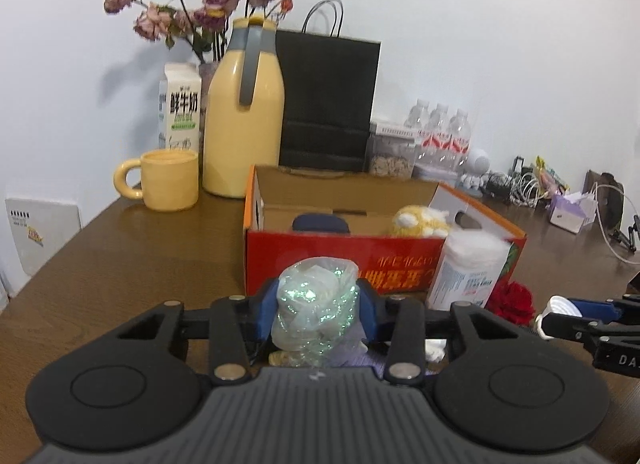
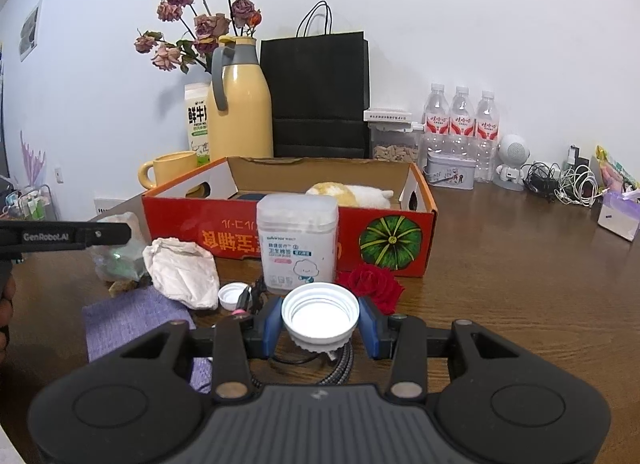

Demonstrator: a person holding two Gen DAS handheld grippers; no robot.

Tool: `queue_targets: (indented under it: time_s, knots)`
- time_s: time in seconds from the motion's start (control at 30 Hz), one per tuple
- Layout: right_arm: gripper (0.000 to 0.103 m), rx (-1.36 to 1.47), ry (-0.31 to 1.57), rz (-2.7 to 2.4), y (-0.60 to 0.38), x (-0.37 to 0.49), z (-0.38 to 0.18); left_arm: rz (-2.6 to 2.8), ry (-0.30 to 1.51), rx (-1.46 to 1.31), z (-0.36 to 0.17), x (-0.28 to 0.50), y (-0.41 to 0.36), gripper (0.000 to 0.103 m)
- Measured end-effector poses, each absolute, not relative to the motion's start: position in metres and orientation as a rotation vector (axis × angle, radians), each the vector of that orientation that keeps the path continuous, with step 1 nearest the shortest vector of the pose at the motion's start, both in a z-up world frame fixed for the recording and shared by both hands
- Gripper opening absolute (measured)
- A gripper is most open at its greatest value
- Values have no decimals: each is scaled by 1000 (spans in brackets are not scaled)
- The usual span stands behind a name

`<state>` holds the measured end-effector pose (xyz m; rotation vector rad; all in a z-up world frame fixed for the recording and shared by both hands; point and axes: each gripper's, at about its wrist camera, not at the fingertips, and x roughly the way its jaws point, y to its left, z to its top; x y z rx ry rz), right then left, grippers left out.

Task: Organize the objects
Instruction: 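Lower the cap and plastic bag into the box and open both grippers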

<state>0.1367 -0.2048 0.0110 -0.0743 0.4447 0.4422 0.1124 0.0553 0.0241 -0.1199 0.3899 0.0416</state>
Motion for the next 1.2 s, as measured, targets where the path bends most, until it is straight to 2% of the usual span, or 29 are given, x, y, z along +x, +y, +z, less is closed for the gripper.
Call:
queue_targets:
  time_s: [0.3, 0.57, 0.93, 1.2]
  knots:
    - [39, -73, 350, 426, -207, 153, 38, 36, 268, -91, 60, 128, 48, 42]
    - [39, -81, 286, 418, -195, 206, 63, 49, 211, -90, 80, 169, 37, 42]
    - [39, -24, 336, 381, -172, 309, 57, 114, 281, -121, 61, 252, 38, 42]
    - [39, -30, 410, 405, -170, 329, 30, 118, 378, -112, 31, 280, 50, 42]
